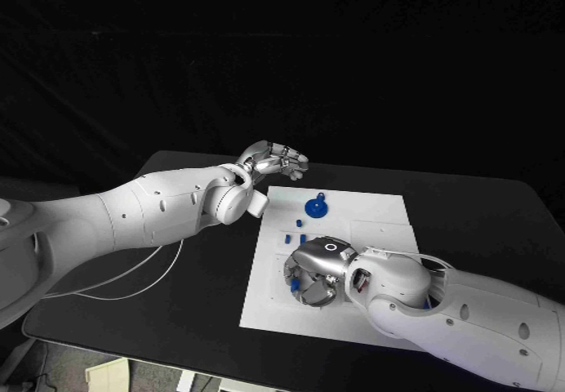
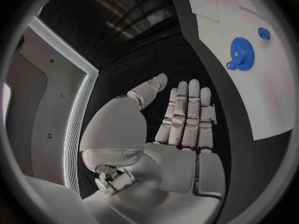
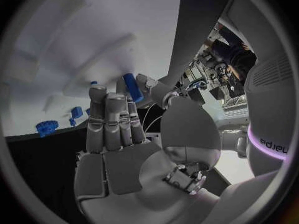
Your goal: Assemble the parts on the task board
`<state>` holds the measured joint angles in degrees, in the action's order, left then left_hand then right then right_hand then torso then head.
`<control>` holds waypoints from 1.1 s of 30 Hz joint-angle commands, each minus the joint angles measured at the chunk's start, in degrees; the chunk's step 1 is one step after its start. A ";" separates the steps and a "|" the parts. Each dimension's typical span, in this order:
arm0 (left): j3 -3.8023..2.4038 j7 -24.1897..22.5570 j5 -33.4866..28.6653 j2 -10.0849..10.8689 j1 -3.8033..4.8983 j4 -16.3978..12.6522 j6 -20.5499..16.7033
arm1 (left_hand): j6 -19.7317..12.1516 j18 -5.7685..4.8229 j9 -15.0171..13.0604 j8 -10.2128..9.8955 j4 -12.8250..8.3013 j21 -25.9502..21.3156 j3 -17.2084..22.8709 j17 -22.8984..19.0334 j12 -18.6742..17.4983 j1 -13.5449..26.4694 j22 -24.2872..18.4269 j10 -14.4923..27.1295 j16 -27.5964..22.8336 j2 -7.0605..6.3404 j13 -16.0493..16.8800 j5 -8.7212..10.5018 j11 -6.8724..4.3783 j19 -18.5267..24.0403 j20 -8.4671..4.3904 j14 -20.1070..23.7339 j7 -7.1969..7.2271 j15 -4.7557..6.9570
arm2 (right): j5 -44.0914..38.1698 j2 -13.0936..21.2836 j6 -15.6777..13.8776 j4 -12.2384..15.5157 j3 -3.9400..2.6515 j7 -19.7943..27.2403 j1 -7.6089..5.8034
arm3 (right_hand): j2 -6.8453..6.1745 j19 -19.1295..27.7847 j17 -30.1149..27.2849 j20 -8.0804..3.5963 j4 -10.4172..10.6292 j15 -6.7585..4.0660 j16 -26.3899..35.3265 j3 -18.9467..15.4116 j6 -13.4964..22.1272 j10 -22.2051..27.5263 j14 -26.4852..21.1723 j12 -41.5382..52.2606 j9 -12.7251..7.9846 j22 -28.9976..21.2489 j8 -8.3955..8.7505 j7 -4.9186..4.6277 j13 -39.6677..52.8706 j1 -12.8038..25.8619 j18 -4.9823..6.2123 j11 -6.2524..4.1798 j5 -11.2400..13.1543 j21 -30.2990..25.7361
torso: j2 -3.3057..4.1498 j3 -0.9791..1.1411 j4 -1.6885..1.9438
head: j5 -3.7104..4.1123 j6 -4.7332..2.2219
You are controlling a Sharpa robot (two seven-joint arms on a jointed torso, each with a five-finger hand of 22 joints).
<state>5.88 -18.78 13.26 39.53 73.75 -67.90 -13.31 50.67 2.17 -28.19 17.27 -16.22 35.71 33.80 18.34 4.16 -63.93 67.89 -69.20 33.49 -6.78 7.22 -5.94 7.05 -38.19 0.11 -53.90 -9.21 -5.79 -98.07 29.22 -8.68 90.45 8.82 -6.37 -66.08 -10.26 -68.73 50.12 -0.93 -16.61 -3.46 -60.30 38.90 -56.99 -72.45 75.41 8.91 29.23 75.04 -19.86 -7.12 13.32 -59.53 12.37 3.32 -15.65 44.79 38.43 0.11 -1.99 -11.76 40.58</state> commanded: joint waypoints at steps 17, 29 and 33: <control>-0.04 -0.12 -0.27 0.01 0.06 -0.06 0.88 | -0.61 0.63 0.17 0.07 0.08 -0.45 -0.26 0.34 -0.18 0.12 0.14 0.61 -0.68 -0.09 -0.17 -0.06 0.17 0.14 0.19 -0.13 -0.04 -0.26 | 3.69 1.37 -6.43 0.22 0.32 3.36 0.36 | -3.64 6.17 -2.30 2.39 0.40 3.75 0.87 -4.68 8.03 9.98 -5.86 -3.74 -1.89 0.70 4.34 -3.38 -2.24 -1.55 2.42 3.51 0.80 -2.79 | -0.02 0.09 -0.05 | 0.17 -0.24; -0.04 -0.17 -0.27 0.05 0.06 0.04 0.87 | -0.63 0.63 0.18 0.07 0.07 -0.49 -0.25 0.43 -0.18 0.07 0.16 0.64 -0.75 -0.10 -0.19 -0.05 0.18 0.16 0.20 -0.12 -0.05 -0.27 | 10.26 5.97 -10.81 4.23 -1.11 5.79 -0.44 | -4.68 6.54 -2.98 2.98 0.85 3.95 0.24 -6.09 8.25 10.78 -6.46 -2.91 -2.14 0.90 4.23 -3.48 -3.02 -0.52 2.63 3.72 -0.04 -2.78 | -0.05 0.08 -0.11 | 0.74 -0.89; -0.04 -0.21 -0.27 0.12 0.06 0.16 0.82 | -0.64 0.63 0.18 0.07 0.07 -0.49 -0.25 0.44 -0.18 0.07 0.17 0.65 -0.77 -0.09 -0.20 -0.05 0.18 0.16 0.20 -0.12 -0.05 -0.27 | 14.79 8.43 -10.31 5.21 -3.15 6.02 -1.51 | -4.08 6.33 -3.20 2.94 1.25 3.77 -0.15 -6.84 7.88 10.30 -6.34 -2.19 -2.12 0.91 3.93 -3.43 -3.11 0.15 2.63 3.51 0.56 -2.64 | -0.06 0.09 -0.09 | 1.64 -1.49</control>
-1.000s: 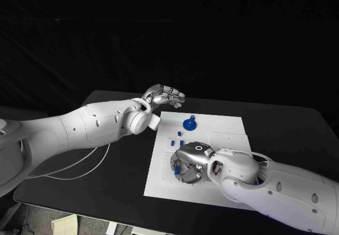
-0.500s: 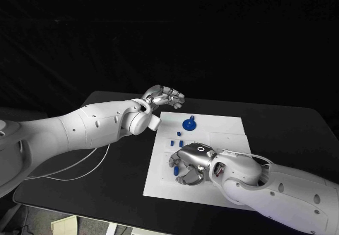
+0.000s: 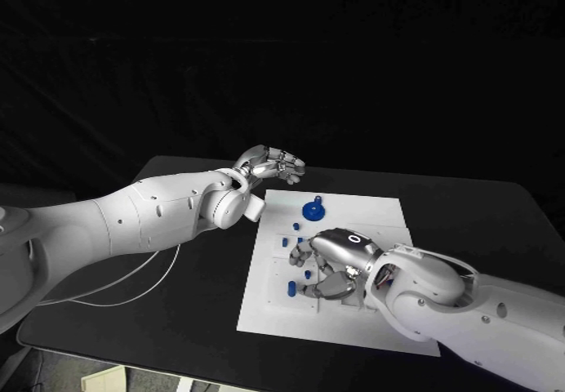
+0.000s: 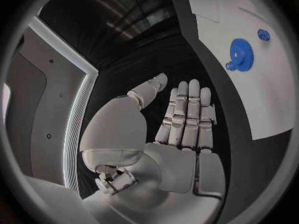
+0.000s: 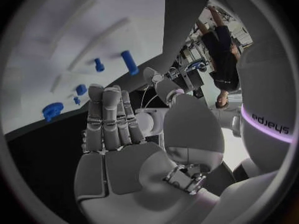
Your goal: Assemble the parts on the task board
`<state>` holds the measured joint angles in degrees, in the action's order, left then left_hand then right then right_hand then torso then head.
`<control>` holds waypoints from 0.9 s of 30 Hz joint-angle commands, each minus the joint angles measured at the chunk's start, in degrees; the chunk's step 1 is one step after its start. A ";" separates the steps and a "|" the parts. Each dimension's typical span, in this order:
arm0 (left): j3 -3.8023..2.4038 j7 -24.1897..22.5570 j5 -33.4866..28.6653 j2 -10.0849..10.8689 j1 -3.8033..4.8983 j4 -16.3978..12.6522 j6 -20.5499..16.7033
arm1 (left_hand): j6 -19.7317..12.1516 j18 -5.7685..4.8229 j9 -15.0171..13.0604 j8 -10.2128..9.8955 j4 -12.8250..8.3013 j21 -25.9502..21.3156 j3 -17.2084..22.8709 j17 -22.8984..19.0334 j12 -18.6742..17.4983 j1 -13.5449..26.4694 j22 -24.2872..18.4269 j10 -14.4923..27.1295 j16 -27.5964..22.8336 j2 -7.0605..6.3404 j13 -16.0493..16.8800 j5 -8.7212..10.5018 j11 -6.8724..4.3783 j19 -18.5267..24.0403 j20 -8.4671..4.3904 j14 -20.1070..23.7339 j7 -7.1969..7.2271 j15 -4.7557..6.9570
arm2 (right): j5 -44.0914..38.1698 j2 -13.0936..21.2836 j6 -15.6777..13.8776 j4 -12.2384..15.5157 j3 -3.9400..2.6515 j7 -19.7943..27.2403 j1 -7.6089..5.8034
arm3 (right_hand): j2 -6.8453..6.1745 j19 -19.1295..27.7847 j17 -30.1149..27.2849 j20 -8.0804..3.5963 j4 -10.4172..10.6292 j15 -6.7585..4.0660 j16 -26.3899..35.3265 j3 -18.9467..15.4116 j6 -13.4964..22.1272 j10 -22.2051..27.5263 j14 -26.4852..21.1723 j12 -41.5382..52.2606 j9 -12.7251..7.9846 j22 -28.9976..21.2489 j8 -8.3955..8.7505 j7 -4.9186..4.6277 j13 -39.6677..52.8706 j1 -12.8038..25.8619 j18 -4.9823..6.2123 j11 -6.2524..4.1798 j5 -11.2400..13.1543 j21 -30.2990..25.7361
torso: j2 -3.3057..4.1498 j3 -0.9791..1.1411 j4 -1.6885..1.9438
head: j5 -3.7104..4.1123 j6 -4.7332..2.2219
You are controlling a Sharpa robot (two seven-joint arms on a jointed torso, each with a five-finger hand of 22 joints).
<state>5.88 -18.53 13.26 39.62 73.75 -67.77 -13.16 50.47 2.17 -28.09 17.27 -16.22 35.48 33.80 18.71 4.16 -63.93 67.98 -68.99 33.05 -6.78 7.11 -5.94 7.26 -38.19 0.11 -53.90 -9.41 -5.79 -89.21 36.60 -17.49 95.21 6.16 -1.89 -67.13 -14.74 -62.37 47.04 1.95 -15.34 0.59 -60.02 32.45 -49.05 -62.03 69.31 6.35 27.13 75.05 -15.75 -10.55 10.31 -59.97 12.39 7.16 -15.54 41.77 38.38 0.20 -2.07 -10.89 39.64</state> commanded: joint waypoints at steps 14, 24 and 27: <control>-0.02 -0.54 -0.32 0.04 0.01 0.67 0.78 | -0.44 0.62 0.08 0.09 0.10 -0.30 -0.26 0.16 -0.16 0.10 0.10 0.44 -0.39 -0.08 -0.10 -0.04 -0.02 0.17 0.22 -0.12 0.13 -0.28 | 27.88 12.37 8.22 -3.20 -2.46 -5.26 -6.89 | 4.42 -3.13 -0.29 -1.57 1.08 -5.71 -4.04 -4.86 -3.72 -11.71 2.63 24.10 2.05 0.93 -2.80 3.29 15.43 3.67 2.61 -6.10 1.16 2.09 | -0.25 0.05 -0.26 | 5.11 -2.59; 0.04 -0.63 -0.36 0.50 -0.16 0.55 0.92 | -0.46 0.60 0.09 0.10 0.17 -0.34 -0.32 0.28 -0.16 0.22 0.15 0.47 -0.49 -0.08 -0.12 -0.01 0.00 0.17 0.24 -0.12 0.10 -0.31 | 30.46 19.02 24.25 -1.06 -2.13 -15.38 -7.21 | 8.44 -7.34 6.40 -4.67 6.52 -7.40 -11.80 -7.87 -4.52 -1.40 4.32 57.23 6.08 1.09 -3.74 4.64 44.50 12.34 2.61 -7.75 0.23 5.23 | -0.85 0.40 -0.86 | 7.06 -2.30; 0.07 -0.63 -0.40 0.76 -0.39 0.52 0.89 | -0.46 0.60 0.10 0.10 0.18 -0.35 -0.34 0.31 -0.15 0.26 0.16 0.48 -0.52 -0.08 -0.13 0.00 0.01 0.17 0.25 -0.12 0.10 -0.31 | 32.55 20.32 25.31 0.27 -1.24 -17.45 -7.21 | 9.42 -7.39 7.48 -5.27 5.96 -7.59 -12.41 -9.27 -4.36 -1.32 4.15 58.85 7.53 1.10 -4.05 4.84 46.40 13.61 2.61 -7.93 -0.36 5.82 | -1.01 0.47 -1.07 | 7.37 -2.13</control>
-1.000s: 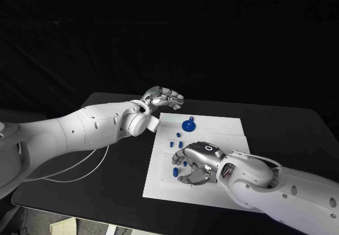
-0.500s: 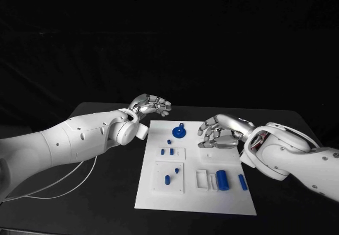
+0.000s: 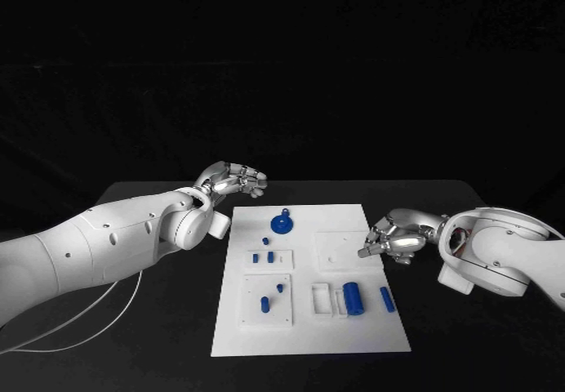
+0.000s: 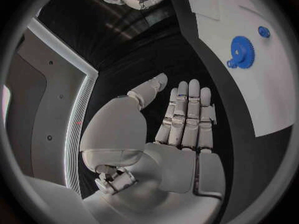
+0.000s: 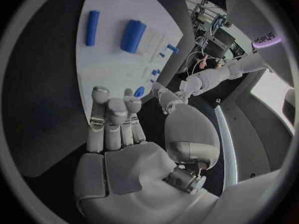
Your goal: Assemble the parts on the task board
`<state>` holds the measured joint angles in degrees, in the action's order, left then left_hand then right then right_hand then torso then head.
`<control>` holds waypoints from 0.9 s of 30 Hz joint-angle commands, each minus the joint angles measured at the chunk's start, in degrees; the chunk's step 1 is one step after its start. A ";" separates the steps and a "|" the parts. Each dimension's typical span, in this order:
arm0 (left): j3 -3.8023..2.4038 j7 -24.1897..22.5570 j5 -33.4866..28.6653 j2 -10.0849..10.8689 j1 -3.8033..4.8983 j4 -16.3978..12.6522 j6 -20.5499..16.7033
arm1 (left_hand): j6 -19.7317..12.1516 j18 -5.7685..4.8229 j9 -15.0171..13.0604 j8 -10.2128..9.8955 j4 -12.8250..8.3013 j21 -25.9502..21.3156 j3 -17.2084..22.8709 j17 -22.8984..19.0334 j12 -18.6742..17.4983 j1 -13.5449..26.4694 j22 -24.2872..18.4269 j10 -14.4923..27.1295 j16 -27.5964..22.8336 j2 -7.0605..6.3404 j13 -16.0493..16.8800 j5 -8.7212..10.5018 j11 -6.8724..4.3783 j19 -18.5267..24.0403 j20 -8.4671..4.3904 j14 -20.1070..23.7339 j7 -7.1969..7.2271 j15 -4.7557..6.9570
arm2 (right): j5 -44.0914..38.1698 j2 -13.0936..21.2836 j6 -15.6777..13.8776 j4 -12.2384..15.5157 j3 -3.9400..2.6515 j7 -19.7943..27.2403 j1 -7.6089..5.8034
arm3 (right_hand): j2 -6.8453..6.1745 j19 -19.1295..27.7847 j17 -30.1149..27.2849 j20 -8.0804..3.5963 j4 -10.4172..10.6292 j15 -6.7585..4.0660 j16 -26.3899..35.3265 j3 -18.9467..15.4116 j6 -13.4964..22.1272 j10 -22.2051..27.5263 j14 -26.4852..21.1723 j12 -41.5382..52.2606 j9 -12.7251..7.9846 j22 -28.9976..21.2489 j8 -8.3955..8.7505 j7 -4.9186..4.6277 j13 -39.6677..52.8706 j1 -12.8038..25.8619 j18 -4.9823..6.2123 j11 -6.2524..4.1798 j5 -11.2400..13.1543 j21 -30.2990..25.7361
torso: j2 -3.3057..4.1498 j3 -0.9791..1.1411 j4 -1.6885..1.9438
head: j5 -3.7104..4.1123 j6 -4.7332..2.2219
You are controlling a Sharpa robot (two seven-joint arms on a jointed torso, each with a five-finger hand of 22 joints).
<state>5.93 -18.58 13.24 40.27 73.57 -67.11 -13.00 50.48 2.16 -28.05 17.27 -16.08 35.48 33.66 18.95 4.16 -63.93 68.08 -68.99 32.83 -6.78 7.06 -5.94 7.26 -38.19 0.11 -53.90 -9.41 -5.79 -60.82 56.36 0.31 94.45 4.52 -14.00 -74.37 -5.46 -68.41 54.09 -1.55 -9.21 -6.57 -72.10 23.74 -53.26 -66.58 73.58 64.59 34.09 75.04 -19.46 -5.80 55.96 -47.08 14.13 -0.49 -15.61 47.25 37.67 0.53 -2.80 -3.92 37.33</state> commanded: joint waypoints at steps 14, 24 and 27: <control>0.11 -0.67 -0.50 0.61 -1.08 -0.67 0.86 | -0.49 0.59 0.07 0.12 0.15 -0.42 -0.36 0.29 -0.14 0.57 0.14 0.53 -0.46 -0.15 -0.12 0.06 0.03 0.18 0.27 -0.11 0.09 -0.33 | 9.90 2.09 4.88 5.73 4.41 -17.43 0.02 | 1.17 -1.44 1.85 -2.35 0.14 -0.52 -0.87 -2.37 0.18 3.03 -0.06 2.07 2.67 1.07 -0.16 0.20 3.25 4.26 0.87 -0.38 -1.26 1.24 | -0.97 0.03 -0.85 | 1.26 1.21; 0.12 -0.68 -0.59 0.66 -1.13 -1.00 1.01 | -0.53 0.59 0.09 0.12 0.25 -0.48 -0.45 0.44 -0.13 0.81 0.20 0.55 -0.59 -0.13 -0.15 0.08 0.04 0.18 0.28 -0.11 0.07 -0.35 | 7.11 -0.67 3.98 5.00 5.95 -18.75 0.05 | 1.50 -1.28 2.40 -2.65 -0.14 -0.58 -0.95 -3.18 0.61 2.90 -0.04 2.02 3.04 1.05 0.63 0.22 3.98 6.04 0.87 -0.42 -1.22 1.64 | -0.91 -0.15 -0.71 | 1.34 1.76; 0.12 -0.69 -0.61 0.65 -1.13 -1.03 1.05 | -0.54 0.59 0.09 0.12 0.27 -0.49 -0.47 0.48 -0.13 0.87 0.22 0.56 -0.63 -0.13 -0.16 0.08 0.04 0.19 0.29 -0.11 0.07 -0.35 | 6.78 -1.81 3.11 4.36 6.61 -18.69 0.17 | 1.58 -1.21 2.59 -2.75 -0.22 -0.48 -0.96 -3.38 0.92 2.86 -0.04 1.95 2.88 1.03 1.18 0.10 4.21 6.63 0.87 -0.31 -0.57 1.76 | -0.90 -0.17 -0.72 | 1.32 1.87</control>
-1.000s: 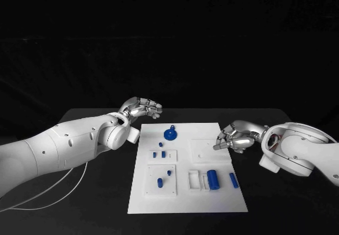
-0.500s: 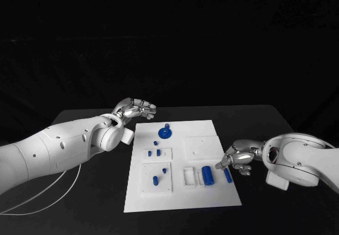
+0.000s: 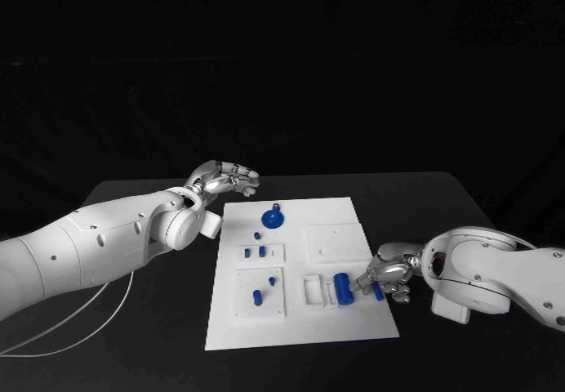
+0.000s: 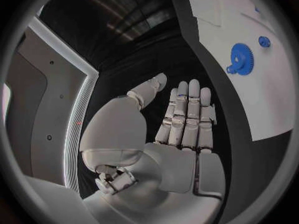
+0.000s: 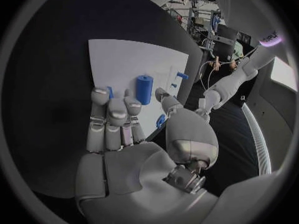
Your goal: Assemble the parts on the task board
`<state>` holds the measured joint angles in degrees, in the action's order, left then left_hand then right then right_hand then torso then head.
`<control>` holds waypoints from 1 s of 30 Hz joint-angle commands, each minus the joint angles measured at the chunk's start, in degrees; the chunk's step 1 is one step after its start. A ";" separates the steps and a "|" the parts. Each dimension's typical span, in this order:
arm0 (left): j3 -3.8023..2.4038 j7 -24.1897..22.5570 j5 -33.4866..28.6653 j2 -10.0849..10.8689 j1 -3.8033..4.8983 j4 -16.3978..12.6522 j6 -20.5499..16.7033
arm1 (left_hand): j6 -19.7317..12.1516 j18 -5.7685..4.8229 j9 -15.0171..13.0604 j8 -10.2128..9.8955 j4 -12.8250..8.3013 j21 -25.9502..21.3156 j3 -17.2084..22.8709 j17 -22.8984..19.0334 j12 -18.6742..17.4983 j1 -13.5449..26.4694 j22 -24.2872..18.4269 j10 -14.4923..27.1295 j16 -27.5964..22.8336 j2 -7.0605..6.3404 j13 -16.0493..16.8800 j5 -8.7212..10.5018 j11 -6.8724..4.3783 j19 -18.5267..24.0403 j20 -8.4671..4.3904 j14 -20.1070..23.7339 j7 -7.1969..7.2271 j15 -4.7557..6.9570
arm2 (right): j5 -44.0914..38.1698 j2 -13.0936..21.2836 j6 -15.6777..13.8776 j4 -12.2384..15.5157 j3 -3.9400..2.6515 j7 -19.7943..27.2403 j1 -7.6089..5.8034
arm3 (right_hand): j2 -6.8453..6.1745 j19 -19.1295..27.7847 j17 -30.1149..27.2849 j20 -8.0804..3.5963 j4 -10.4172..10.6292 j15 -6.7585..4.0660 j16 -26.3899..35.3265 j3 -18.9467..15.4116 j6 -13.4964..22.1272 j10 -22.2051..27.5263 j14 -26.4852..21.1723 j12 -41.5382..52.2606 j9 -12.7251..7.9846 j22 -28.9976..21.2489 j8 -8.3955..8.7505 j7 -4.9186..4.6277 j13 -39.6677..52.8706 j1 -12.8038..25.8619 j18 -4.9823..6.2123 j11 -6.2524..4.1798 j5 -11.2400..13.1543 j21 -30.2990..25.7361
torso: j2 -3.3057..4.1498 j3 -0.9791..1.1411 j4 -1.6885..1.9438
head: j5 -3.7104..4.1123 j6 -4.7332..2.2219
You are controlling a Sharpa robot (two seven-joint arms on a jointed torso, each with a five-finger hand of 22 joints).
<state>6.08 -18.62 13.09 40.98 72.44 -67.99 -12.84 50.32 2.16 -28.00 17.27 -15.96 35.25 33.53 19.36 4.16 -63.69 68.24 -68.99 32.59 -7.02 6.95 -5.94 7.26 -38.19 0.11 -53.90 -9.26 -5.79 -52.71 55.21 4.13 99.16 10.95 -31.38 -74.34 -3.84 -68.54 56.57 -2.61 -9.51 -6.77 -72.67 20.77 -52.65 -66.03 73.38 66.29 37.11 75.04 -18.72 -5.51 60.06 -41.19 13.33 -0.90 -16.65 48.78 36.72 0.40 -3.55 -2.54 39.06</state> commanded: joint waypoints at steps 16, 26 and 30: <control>-0.03 -0.52 -0.47 0.10 -0.01 -0.31 1.12 | -0.45 0.59 0.08 0.11 0.23 -0.33 -0.39 0.25 -0.13 0.84 0.12 0.61 -0.54 0.20 -0.09 0.07 0.06 0.20 0.29 -0.10 -0.11 -0.36 | -2.05 -4.34 -2.81 -2.30 0.75 -0.42 1.54 | 0.18 -0.88 0.50 -1.89 -0.37 0.10 -0.31 -0.56 1.12 2.23 0.18 0.06 -0.82 0.96 1.94 -0.60 0.63 1.76 1.67 0.51 1.53 0.43 | 0.06 -0.03 -0.05 | -0.78 0.78; -0.04 -0.47 -0.47 -0.09 -0.01 -0.37 1.23 | -0.51 0.60 0.10 0.08 0.23 -0.37 -0.40 0.33 -0.13 0.89 0.15 0.63 -0.61 0.21 -0.11 0.06 0.06 0.22 0.29 -0.09 -0.13 -0.36 | -1.47 -5.87 -1.82 -2.87 0.85 -0.54 1.76 | 3.22 -1.01 0.87 -1.77 -1.69 -0.09 -0.35 1.40 -0.56 1.88 0.41 0.06 -0.96 1.04 1.99 -0.35 1.21 -0.14 1.67 0.29 2.73 1.01 | 0.06 -0.11 -0.03 | -0.85 0.51; -0.04 -0.46 -0.47 -0.08 -0.01 -0.34 1.17 | -0.53 0.60 0.10 0.08 0.23 -0.38 -0.40 0.36 -0.14 0.90 0.16 0.65 -0.63 0.21 -0.11 0.06 0.06 0.23 0.29 -0.09 -0.14 -0.36 | -2.17 -6.08 -1.82 -3.01 0.94 -0.15 1.86 | 3.51 -1.04 0.98 -1.53 -2.09 -0.26 -0.20 3.45 -1.71 1.65 0.53 -0.09 -1.05 0.97 2.00 -0.15 1.48 -1.62 1.67 0.07 5.05 1.26 | 0.06 -0.13 -0.04 | -0.85 0.57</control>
<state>6.09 -18.58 12.97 40.98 72.43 -68.20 -12.45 50.11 2.17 -27.97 17.27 -15.81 35.25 33.38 19.65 4.16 -63.48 68.35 -68.78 32.16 -6.79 6.91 -5.94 7.48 -38.19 0.10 -53.90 -9.47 -5.79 -53.88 49.34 1.44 96.35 11.42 -31.39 -73.06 -0.27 -68.80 57.50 -3.40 -11.49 -6.95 -72.67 24.25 -53.12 -65.49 73.61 66.28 37.00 75.04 -16.81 -4.73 61.52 -42.56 12.63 -1.01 -11.41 49.80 36.77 0.29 -3.60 -3.36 39.58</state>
